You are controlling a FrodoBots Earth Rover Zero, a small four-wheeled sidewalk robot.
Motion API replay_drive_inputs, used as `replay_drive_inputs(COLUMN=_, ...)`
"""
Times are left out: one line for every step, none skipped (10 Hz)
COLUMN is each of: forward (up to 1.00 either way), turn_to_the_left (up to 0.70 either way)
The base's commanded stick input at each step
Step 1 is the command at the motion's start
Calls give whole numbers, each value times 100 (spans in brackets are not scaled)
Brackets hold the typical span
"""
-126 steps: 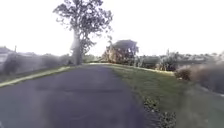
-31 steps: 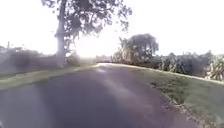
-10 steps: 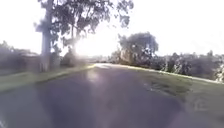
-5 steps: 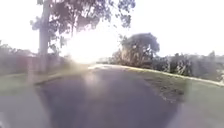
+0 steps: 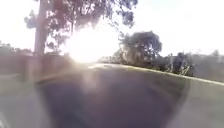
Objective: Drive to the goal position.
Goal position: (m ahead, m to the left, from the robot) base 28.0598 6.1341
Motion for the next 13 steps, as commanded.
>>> replay_drive_inputs(forward=100, turn_to_the_left=-40)
replay_drive_inputs(forward=100, turn_to_the_left=-40)
replay_drive_inputs(forward=100, turn_to_the_left=-40)
replay_drive_inputs(forward=100, turn_to_the_left=-40)
replay_drive_inputs(forward=100, turn_to_the_left=-40)
replay_drive_inputs(forward=100, turn_to_the_left=0)
replay_drive_inputs(forward=100, turn_to_the_left=0)
replay_drive_inputs(forward=100, turn_to_the_left=0)
replay_drive_inputs(forward=100, turn_to_the_left=0)
replay_drive_inputs(forward=100, turn_to_the_left=0)
replay_drive_inputs(forward=100, turn_to_the_left=0)
replay_drive_inputs(forward=100, turn_to_the_left=0)
replay_drive_inputs(forward=100, turn_to_the_left=0)
